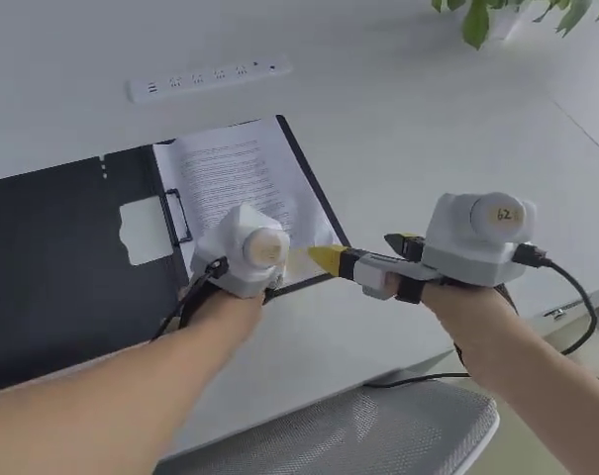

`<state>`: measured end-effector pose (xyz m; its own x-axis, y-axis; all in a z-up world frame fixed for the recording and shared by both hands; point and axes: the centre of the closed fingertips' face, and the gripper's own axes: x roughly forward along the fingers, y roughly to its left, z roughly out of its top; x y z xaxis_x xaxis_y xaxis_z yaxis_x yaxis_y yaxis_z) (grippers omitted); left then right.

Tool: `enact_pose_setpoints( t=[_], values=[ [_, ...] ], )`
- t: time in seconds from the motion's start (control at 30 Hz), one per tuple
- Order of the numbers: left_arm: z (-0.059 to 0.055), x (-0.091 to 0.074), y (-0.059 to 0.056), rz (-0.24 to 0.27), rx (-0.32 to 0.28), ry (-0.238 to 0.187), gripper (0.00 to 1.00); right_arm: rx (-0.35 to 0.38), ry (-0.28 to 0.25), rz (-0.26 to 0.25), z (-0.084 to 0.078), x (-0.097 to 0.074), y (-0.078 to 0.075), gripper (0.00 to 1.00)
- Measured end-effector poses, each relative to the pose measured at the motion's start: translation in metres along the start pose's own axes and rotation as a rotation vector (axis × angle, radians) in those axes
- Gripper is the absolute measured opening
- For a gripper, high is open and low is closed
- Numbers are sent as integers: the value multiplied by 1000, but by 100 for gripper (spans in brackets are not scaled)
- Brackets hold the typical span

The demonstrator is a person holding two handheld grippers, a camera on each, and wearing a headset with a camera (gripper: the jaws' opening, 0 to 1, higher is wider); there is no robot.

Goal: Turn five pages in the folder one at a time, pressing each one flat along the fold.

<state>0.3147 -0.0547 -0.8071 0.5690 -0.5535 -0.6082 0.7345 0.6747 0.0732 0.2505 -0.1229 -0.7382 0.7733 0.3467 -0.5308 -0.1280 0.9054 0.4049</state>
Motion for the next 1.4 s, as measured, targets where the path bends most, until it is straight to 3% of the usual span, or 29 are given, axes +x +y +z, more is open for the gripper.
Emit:
enact_pose_setpoints(
  t=[0.2, 0.73, 1.4],
  values=[
    [0, 0, 1, 6, 1, 1, 8, -1, 26, 1, -7, 14, -2, 71],
    [0, 1, 2, 10, -21, -2, 7, 48, 61, -8, -15, 39, -10, 45],
    [0, 1, 3, 17, -35, -5, 7, 120, 99, -28, -25, 50, -19, 3]
  ],
)
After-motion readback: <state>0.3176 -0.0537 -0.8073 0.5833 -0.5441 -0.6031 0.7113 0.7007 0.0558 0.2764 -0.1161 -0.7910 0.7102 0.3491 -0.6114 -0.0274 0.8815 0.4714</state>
